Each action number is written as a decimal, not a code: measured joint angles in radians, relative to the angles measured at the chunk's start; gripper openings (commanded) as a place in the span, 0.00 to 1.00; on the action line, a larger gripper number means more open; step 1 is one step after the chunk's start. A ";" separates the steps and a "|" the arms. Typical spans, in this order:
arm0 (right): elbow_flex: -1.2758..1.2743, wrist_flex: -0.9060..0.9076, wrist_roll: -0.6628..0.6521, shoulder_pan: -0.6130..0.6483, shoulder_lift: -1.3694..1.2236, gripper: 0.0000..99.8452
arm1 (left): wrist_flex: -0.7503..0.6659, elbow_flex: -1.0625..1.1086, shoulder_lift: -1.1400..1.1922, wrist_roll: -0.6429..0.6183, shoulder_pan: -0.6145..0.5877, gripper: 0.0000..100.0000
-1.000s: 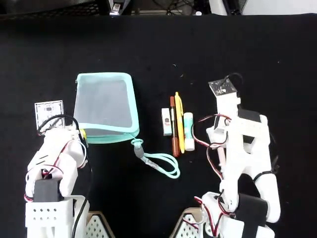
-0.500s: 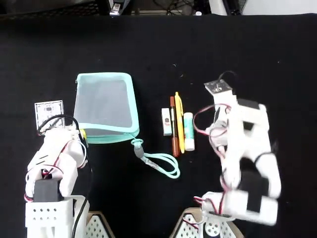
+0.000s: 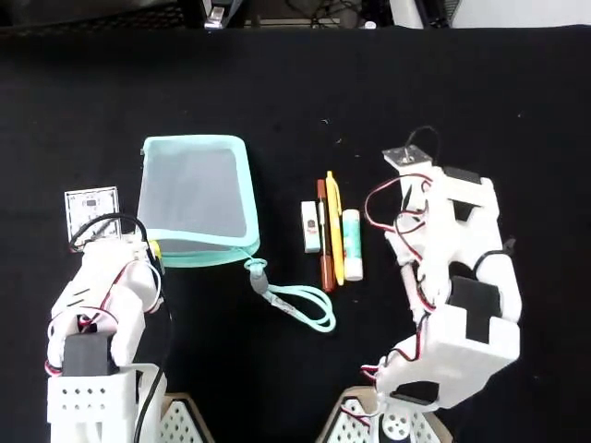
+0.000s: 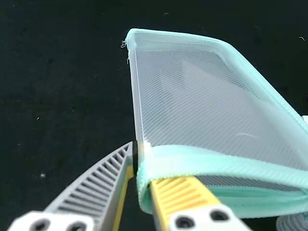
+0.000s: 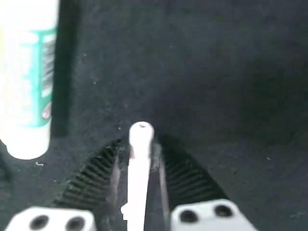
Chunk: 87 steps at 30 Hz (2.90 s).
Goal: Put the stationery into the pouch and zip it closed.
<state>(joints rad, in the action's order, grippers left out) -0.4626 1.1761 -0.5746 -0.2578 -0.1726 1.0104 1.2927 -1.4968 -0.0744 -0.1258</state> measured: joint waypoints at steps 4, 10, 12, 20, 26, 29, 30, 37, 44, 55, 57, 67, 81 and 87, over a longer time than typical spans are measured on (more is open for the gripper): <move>-0.037 0.002 0.000 -0.014 0.160 0.01 | 0.000 0.000 0.000 0.000 0.000 0.03; -0.161 0.069 0.002 0.071 0.641 0.01 | 0.000 0.000 0.000 0.000 0.006 0.03; -0.172 0.087 0.035 0.115 0.824 0.01 | 0.009 -0.015 0.000 0.012 0.006 0.03; -0.172 0.046 0.166 0.295 1.300 0.01 | 0.236 -0.344 0.015 0.049 0.008 0.03; -0.172 -0.104 0.227 0.416 1.419 0.01 | 0.282 -0.552 0.238 0.120 0.009 0.03; -0.172 -0.169 0.253 0.468 1.442 0.01 | 0.356 -0.723 0.417 0.120 0.009 0.03; -0.172 -0.189 0.264 0.482 1.448 0.01 | 0.385 -0.786 0.479 0.120 0.009 0.03; -0.172 -0.330 0.350 0.646 1.459 0.01 | 0.483 -1.010 0.830 0.068 0.006 0.03; -0.172 -0.480 0.359 0.766 1.458 0.01 | 0.307 -0.902 0.868 0.055 0.006 0.03; -0.074 -0.505 0.359 0.973 1.453 0.01 | 0.256 -0.816 0.891 0.028 0.012 0.03; -0.071 -0.503 0.359 0.984 1.428 0.01 | 0.265 -0.836 0.891 0.028 0.012 0.03; -0.084 -0.512 0.359 0.993 1.373 0.01 | 0.479 -1.080 0.893 0.026 0.012 0.03; -0.146 -0.641 0.359 0.993 1.303 0.01 | 0.738 -1.361 0.898 0.008 0.012 0.03; -0.146 -0.641 0.359 1.048 1.356 0.01 | 0.713 -1.275 0.898 0.008 0.012 0.03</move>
<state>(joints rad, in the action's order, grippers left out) -0.6084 0.5347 -0.2156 0.7902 1.1838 1.7238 0.0176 -0.5992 -0.0667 -0.1135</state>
